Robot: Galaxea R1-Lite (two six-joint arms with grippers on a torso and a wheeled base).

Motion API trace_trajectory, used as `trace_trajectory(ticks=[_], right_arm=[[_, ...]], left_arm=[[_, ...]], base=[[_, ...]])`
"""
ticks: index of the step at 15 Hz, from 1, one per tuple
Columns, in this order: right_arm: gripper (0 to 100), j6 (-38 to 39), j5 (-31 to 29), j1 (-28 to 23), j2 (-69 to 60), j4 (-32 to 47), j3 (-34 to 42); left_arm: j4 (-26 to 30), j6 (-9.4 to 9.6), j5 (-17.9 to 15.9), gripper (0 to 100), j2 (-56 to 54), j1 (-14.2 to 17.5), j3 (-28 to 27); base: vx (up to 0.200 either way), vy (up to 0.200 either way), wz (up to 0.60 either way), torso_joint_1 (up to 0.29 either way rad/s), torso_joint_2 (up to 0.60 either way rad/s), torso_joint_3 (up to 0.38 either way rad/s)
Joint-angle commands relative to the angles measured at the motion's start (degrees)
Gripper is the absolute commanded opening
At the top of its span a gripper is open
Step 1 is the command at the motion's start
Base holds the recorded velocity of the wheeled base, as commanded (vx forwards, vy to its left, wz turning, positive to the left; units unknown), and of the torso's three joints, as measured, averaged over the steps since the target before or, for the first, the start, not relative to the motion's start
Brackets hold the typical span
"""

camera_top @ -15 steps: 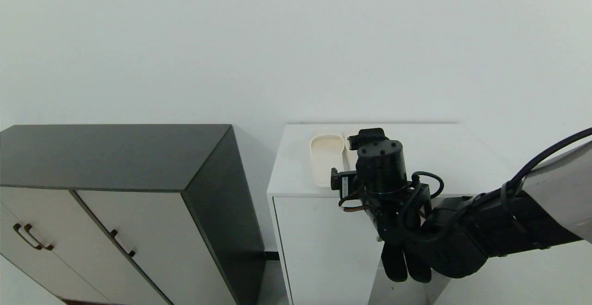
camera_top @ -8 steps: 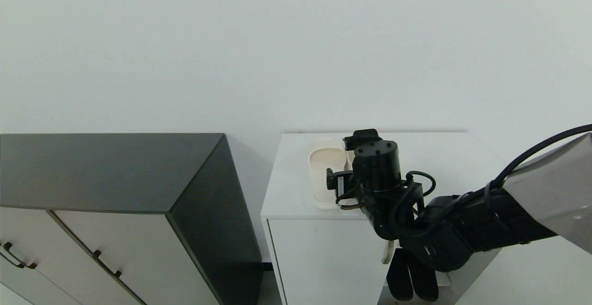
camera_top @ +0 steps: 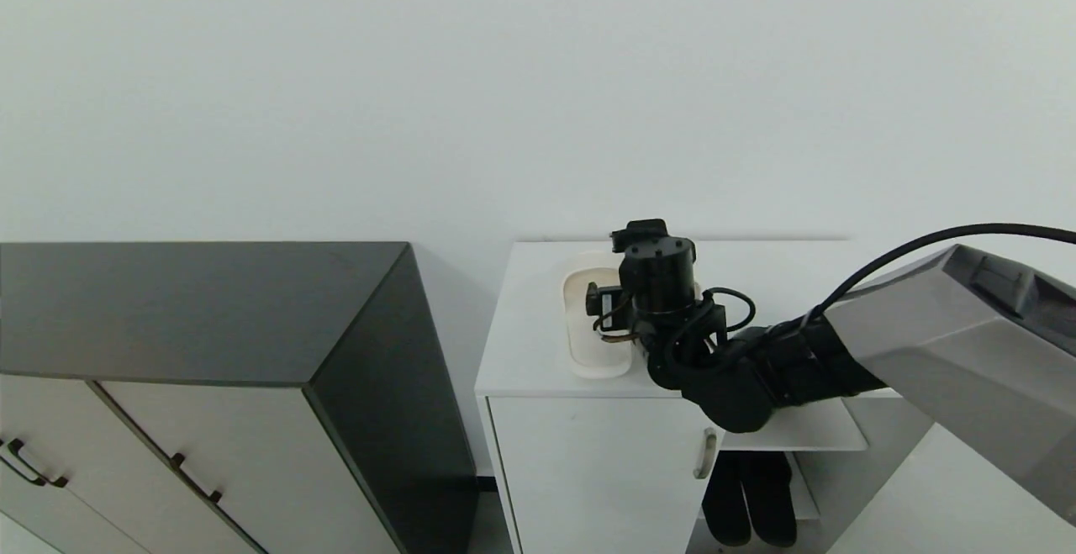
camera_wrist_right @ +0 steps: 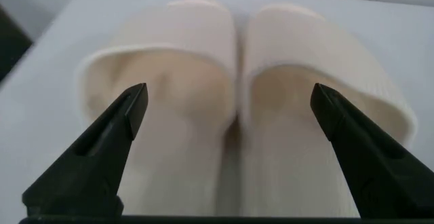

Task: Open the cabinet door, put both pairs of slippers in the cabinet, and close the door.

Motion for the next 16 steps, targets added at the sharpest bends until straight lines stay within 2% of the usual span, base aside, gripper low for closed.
trace_trajectory(ticks=[1,4,5,13,16], right_arm=[[100,-0.14,0.88,-1.54,3.31,1.33,-4.11],[100,-0.22,2.72,-2.24,4.1,1.68,-6.22],[0,-0.22,3.6,-2.51,4.28,2.83,-7.01],[0,-0.22,3.34,-2.33,3.13,4.15,-8.77],[0,-0.14,3.42,0.75,-4.6,4.06,-1.3]], left_arm=[[0.0,-0.01,0.01,0,0.07,-0.01,0.01],[0.0,-0.01,0.01,0,0.07,-0.01,0.01],[0.0,-0.01,0.01,0,0.07,-0.01,0.01],[0.0,-0.01,0.01,0,0.07,-0.01,0.01],[0.0,-0.01,0.01,0,0.07,-0.01,0.01]], base=[[0.0,0.0,0.0,0.0,0.0,0.0],[0.0,0.0,0.0,0.0,0.0,0.0],[0.0,0.0,0.0,0.0,0.0,0.0],[0.0,0.0,0.0,0.0,0.0,0.0],[0.0,0.0,0.0,0.0,0.0,0.0]])
